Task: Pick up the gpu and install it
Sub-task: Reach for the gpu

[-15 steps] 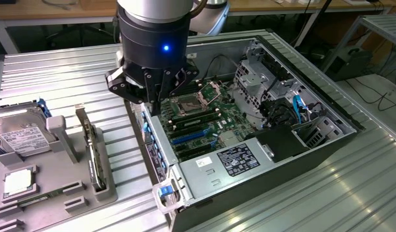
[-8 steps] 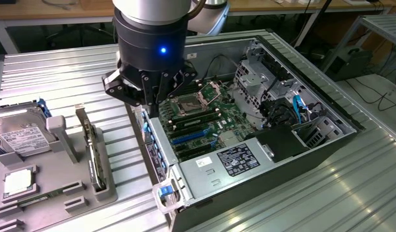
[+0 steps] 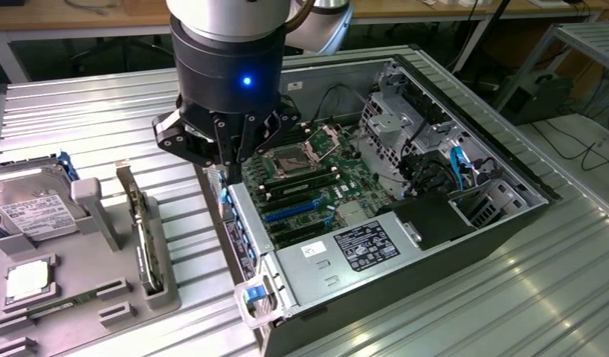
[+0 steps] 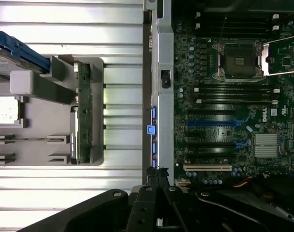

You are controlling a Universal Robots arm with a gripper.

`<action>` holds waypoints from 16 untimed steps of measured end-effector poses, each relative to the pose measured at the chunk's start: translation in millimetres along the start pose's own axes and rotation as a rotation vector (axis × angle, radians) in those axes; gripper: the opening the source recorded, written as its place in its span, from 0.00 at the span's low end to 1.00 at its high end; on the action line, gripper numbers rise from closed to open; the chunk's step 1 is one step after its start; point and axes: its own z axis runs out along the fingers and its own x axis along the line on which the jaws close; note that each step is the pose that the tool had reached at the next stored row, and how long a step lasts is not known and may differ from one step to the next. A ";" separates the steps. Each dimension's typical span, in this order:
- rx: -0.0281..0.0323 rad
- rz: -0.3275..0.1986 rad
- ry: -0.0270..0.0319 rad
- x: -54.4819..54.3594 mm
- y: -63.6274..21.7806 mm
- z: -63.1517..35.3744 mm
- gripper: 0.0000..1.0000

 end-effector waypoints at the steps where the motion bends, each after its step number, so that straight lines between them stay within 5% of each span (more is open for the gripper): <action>1: -0.0001 0.000 0.0000 0.4 -0.6 0.0 0.11; 16: -0.0003 -0.001 0.0001 5.1 -10.5 -0.7 0.11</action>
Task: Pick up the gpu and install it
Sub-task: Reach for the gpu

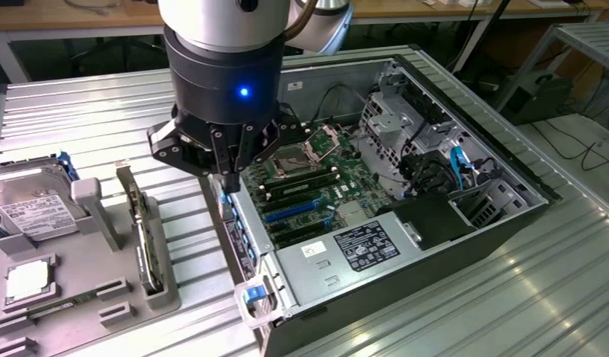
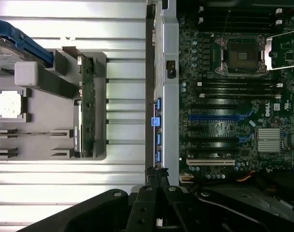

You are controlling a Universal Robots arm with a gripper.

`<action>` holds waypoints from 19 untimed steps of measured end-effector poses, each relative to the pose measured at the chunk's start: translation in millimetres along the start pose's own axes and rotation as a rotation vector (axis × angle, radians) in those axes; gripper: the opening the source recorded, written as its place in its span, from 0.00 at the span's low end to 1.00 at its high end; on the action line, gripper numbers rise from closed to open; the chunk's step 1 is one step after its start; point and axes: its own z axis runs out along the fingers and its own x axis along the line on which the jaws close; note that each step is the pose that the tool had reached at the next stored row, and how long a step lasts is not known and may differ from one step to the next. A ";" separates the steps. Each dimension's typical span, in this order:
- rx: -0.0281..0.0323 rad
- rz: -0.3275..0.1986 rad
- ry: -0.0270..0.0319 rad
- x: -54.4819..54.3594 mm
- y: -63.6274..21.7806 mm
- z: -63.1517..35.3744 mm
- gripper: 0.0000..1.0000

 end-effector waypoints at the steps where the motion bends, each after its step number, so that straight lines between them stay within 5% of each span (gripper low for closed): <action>1: 0.0000 0.000 0.0000 0.2 -0.5 0.0 0.11; 19: -0.0002 -0.001 0.0001 5.1 -11.1 -0.6 0.11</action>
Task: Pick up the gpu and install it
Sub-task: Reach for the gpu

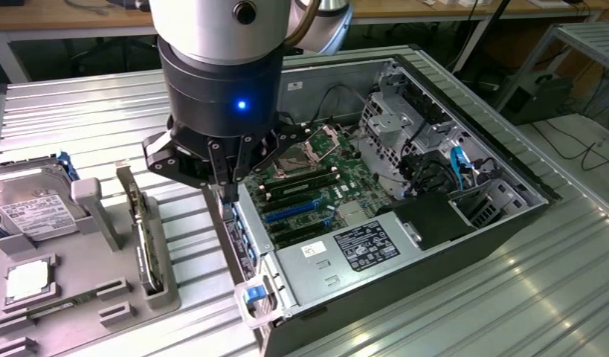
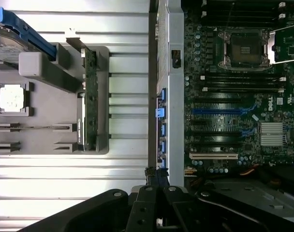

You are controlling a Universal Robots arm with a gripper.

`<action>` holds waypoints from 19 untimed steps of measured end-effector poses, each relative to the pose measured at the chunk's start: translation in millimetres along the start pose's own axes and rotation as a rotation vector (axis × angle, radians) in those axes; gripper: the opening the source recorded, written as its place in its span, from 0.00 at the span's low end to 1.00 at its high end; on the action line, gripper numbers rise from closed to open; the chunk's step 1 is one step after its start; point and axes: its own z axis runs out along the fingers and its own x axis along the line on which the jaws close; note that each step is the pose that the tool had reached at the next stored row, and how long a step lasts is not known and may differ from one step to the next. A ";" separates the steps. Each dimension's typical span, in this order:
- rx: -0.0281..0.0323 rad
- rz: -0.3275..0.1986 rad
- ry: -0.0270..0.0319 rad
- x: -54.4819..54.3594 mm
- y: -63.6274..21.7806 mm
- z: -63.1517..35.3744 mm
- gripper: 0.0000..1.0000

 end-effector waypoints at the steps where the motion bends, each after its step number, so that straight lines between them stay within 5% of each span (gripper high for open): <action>1: -0.0001 0.000 0.0000 0.2 -0.6 0.0 0.11; 19: -0.0009 -0.001 0.0001 5.4 -13.9 -0.8 0.11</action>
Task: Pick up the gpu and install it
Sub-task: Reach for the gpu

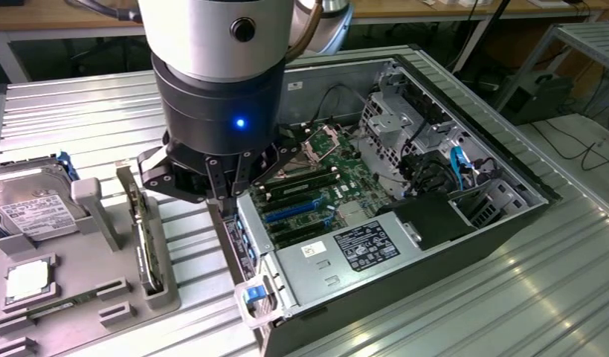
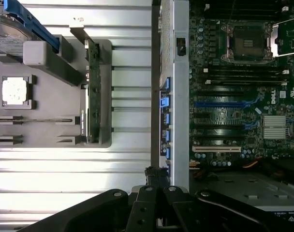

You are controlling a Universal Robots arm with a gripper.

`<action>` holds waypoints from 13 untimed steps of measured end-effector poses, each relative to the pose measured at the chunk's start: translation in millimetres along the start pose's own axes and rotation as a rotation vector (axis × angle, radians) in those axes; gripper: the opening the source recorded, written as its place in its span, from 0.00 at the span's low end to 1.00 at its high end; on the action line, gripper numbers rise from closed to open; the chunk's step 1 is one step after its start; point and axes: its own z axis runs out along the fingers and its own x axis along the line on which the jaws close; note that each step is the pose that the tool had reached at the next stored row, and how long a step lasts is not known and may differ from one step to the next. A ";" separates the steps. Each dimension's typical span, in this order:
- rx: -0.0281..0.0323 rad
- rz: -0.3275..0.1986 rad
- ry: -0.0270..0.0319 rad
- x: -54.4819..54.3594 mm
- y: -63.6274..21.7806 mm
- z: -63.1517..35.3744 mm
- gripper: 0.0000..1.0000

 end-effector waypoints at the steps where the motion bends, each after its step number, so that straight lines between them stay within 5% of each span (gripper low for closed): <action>1: 0.0000 0.000 0.0000 0.3 -0.6 0.0 0.11; 13: -0.0006 -0.001 -0.0001 3.4 -9.6 -0.5 0.11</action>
